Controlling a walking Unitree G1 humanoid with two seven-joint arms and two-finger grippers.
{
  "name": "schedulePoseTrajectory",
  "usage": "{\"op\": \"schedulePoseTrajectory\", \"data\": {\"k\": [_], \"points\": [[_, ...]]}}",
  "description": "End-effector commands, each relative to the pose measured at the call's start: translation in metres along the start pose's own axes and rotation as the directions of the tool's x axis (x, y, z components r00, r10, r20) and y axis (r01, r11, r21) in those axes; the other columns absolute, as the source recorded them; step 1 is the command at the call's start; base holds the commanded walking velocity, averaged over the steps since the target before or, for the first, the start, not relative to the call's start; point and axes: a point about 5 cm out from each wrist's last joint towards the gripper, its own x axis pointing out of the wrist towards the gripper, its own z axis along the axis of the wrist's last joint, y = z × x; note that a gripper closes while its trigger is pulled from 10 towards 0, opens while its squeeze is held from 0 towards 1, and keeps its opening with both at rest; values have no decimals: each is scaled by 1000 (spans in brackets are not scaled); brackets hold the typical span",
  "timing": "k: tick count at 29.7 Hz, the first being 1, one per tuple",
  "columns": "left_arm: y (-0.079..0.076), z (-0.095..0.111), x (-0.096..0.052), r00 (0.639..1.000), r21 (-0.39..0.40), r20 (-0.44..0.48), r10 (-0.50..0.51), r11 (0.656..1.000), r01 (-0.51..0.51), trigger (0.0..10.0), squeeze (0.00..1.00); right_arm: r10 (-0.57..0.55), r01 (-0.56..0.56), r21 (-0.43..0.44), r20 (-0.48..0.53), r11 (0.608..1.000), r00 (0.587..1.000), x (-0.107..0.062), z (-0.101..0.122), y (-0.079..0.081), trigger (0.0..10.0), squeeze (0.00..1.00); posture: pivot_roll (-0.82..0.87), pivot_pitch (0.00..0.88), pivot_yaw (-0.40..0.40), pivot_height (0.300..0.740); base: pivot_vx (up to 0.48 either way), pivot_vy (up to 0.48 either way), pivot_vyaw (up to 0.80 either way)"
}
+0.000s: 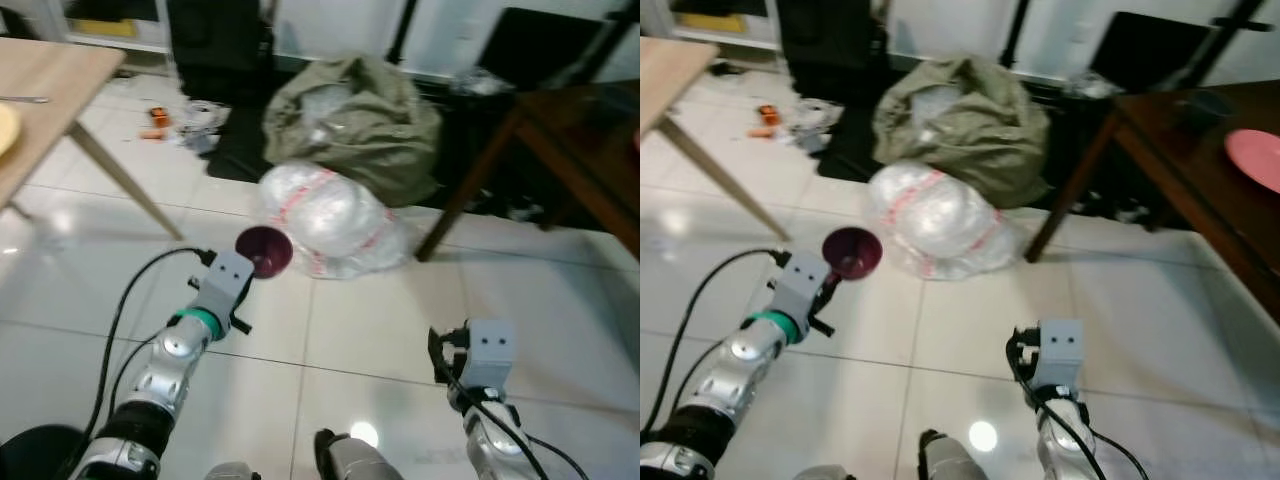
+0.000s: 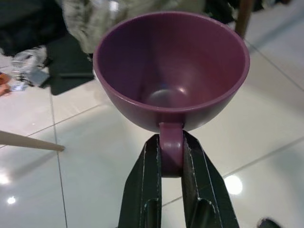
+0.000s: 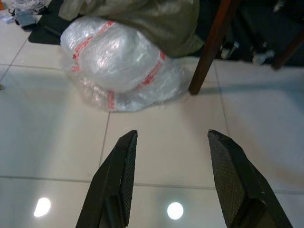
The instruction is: Setting the table
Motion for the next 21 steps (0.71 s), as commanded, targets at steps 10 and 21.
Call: {"op": "schedulePoseTrajectory", "data": {"k": [10, 21], "points": [[-6, 5, 6, 1000, -10, 19, -22, 1000, 22, 10000, 0, -26, 26, 2, 26, 1000, 999, 1, 3, -7, 10000, 0, 18, 16, 44, 740, 0, 0, -800], [-6, 8, 9, 999, -11, 33, -26, 1000, 27, 10000, 0, -29, 29, 2, 40, 1000, 999, 2, 6, -7, 10000, 0, 16, 14, 45, 740, 0, 0, -800]]}}
